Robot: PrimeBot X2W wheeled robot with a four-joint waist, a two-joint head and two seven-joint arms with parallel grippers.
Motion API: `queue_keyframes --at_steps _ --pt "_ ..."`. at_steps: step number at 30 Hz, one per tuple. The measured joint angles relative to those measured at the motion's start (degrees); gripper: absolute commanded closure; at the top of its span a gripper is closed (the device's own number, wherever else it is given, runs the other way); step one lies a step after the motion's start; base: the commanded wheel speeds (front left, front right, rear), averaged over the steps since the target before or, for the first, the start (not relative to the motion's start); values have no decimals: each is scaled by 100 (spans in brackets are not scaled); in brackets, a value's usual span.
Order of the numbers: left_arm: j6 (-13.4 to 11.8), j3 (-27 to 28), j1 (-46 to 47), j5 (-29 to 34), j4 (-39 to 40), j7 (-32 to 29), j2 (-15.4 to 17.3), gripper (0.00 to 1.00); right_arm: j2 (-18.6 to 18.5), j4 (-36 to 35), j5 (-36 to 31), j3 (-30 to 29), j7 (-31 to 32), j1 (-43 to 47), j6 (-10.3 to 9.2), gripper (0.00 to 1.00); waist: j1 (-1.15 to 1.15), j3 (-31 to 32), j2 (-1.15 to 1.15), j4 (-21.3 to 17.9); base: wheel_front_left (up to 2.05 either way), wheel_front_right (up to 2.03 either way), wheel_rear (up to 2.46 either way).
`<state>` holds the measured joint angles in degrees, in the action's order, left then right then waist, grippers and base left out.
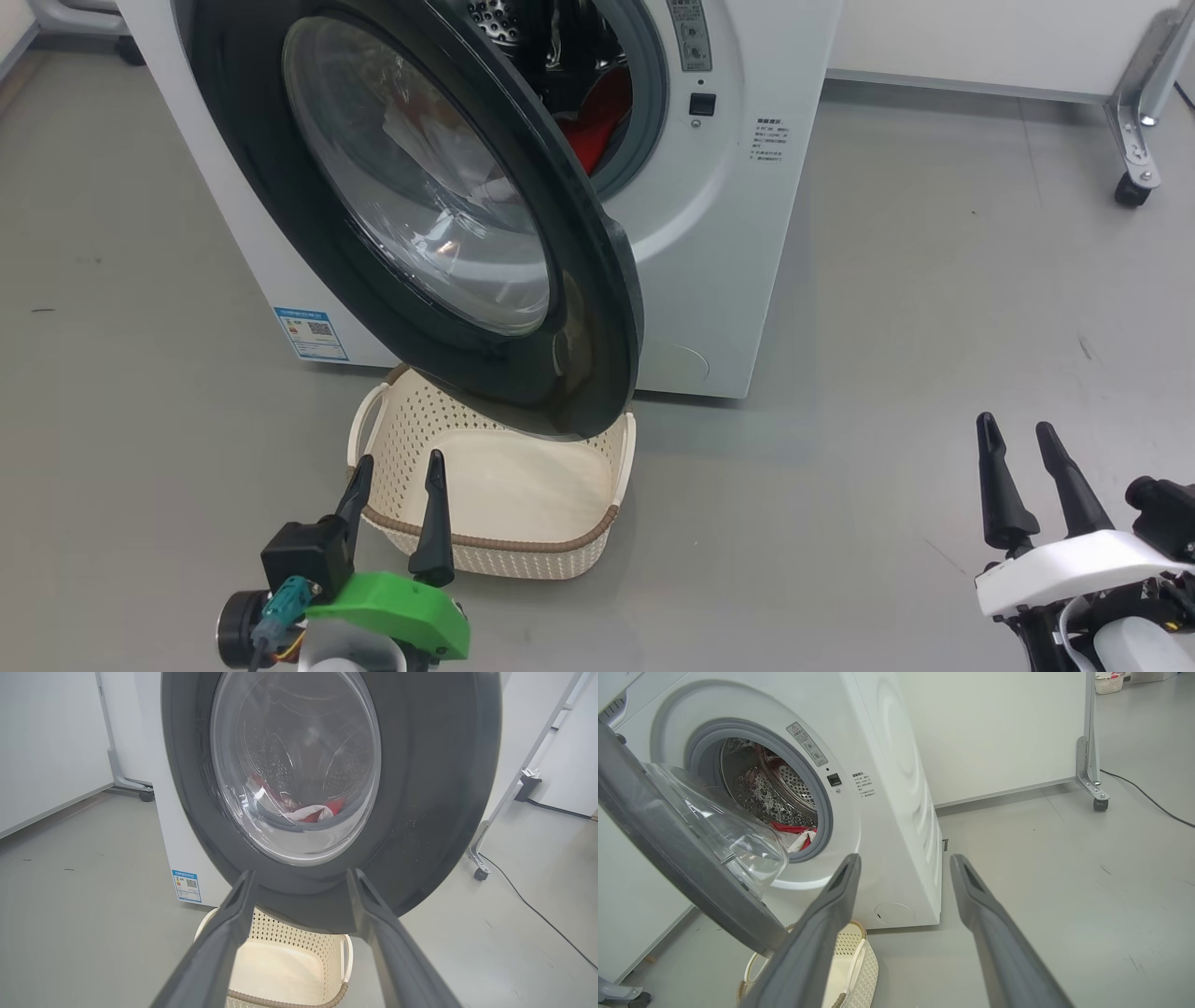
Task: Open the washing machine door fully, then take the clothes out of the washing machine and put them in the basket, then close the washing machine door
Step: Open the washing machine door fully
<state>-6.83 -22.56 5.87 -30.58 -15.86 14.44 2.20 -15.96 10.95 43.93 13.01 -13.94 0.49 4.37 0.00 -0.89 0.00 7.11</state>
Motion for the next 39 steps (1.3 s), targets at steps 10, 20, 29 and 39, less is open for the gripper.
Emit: queue_keyframes --at_steps 10,20,29,39 --pt "0 4 -4 8 34 0 3 0 105 -105 -29 -76 -1 34 0 0 0 -22 0 -10 0 0 0" --pt "0 4 -6 9 65 0 4 0 123 -158 -73 -137 -1 119 0 0 0 -35 0 -11 0 0 0" --pt "0 4 -7 13 81 0 4 0 153 -196 -73 -176 -2 122 1 0 0 -59 0 1 0 0 0" --pt "0 -15 -7 18 96 0 7 0 147 -253 -159 -188 -2 122 4 0 0 -84 0 16 0 0 0"
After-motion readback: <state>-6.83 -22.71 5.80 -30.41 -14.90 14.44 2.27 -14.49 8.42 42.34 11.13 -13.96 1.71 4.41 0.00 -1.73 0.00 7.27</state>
